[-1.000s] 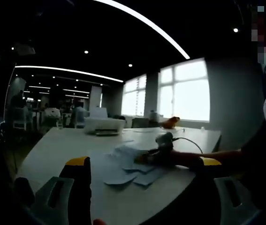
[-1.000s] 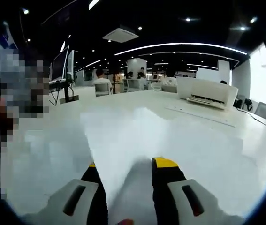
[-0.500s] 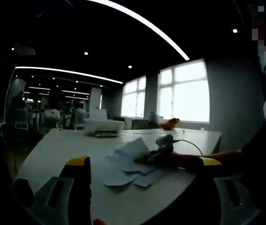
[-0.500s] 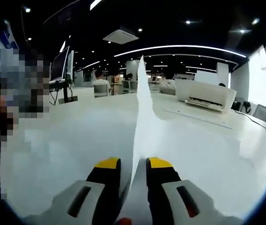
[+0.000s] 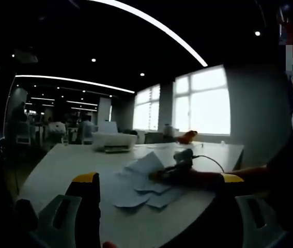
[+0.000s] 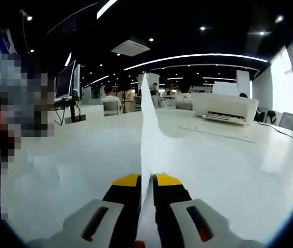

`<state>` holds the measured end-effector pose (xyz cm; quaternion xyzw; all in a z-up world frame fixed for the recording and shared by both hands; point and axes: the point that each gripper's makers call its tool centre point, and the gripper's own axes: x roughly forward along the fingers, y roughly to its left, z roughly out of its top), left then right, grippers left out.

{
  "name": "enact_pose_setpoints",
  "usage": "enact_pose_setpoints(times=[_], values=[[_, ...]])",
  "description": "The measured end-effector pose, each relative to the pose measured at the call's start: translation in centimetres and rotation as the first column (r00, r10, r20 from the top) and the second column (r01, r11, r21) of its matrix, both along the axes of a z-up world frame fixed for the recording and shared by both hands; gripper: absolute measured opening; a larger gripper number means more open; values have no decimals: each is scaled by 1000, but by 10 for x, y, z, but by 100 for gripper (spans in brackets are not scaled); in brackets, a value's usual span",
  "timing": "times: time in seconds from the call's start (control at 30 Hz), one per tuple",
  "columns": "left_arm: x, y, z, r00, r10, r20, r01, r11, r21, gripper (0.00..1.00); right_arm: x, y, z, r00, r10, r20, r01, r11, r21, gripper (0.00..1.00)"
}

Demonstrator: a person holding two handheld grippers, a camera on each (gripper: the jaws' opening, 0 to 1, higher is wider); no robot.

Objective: Organize the stack of printing papers by aligning and flattening the scattered papers on the table

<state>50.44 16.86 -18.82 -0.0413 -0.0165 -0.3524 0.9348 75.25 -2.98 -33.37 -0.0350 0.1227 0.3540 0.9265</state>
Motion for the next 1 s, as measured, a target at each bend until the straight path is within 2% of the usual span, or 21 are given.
enact_pose_setpoints(times=[0.3, 0.47, 0.83, 1.0], values=[[1, 2, -1, 1000, 4, -2, -4, 1000, 0, 96, -1, 0, 5, 1000, -1, 7, 1, 999, 40, 0], [1, 1, 0, 1000, 1, 0, -1, 1000, -2, 96, -3, 0, 15, 1000, 3, 27, -6, 995, 104, 0], [-1, -1, 0, 1000, -3, 0, 3, 1000, -2, 96, -6, 4, 20, 998, 13, 64, -19, 995, 93, 0], [0, 0, 3, 1000, -2, 5, 2, 1000, -5, 96, -7, 0, 34, 996, -3, 93, -14, 983, 183, 0]])
